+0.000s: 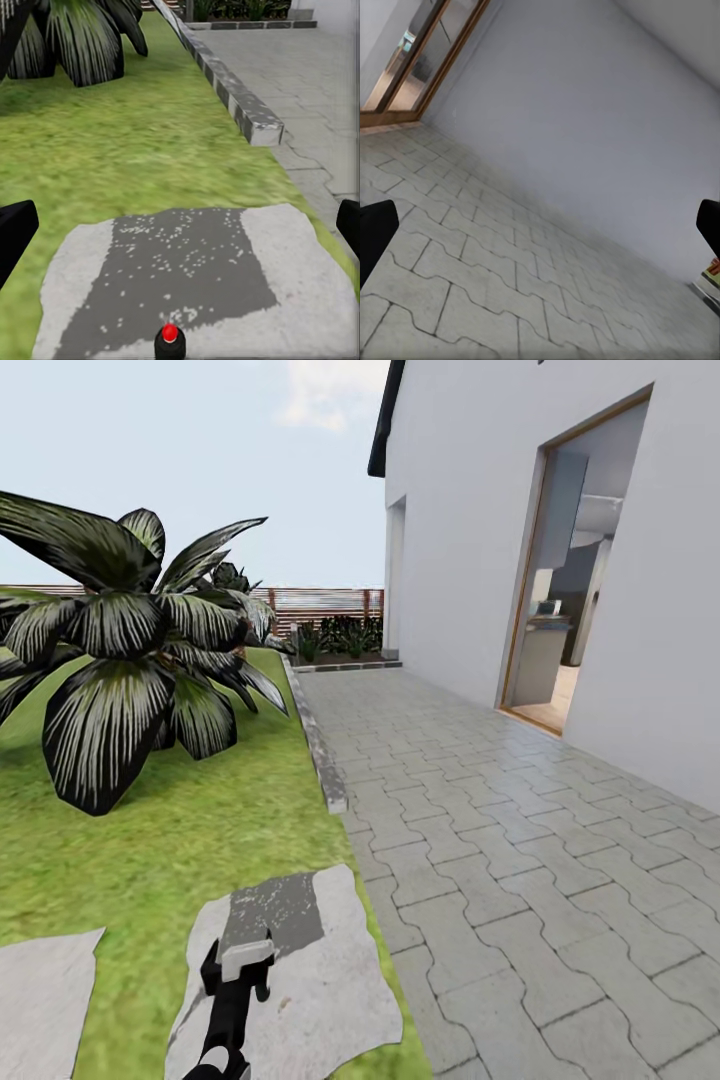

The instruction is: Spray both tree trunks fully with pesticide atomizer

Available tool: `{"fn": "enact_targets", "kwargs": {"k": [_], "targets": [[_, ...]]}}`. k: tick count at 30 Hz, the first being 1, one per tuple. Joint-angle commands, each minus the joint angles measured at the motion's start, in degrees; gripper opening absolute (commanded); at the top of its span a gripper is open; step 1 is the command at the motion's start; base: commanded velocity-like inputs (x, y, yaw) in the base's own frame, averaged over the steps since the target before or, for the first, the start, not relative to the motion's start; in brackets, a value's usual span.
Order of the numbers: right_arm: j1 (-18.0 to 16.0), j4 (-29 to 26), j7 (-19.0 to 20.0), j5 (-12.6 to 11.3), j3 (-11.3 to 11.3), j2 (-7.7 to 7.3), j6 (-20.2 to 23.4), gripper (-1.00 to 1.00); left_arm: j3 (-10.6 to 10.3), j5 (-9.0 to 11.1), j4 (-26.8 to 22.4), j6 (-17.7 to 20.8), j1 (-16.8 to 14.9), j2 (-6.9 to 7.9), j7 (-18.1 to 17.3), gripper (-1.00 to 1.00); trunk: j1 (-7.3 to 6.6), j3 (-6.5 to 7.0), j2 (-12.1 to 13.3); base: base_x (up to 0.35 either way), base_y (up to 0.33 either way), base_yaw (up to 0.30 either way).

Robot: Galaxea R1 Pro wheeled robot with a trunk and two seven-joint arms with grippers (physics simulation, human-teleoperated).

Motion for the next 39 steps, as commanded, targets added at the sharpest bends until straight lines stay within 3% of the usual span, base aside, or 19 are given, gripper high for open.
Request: {"fn": "enact_targets", "kwargs": {"k": [1, 9, 39], "targets": [[-0.02, -0.05, 0.01, -0.43, 0.11, -0.02, -0.22, 1.0, -0.12, -0.34, 0.03, -0.09, -0.04, 0.0, 0.41, 1.0, 0.21, -0.24, -0.44, 0.0, 0.0, 0.0], [-0.02, -0.04, 0.03, -0.43, 0.11, -0.02, -0.22, 1.0, -0.02, -0.34, 0.03, -0.08, -0.04, 0.0, 0.2, 1.0, 1.97, -1.68, -3.65, 0.0, 0.0, 0.0], [-0.01, -0.04, 0.09, -0.51, 0.11, -0.02, -0.21, 1.0, -0.11, -0.25, 0.0, -0.17, -0.04, -0.31, 0.15, 1.0, 2.74, -8.33, -4.05, 0.0, 0.0, 0.0]]}}
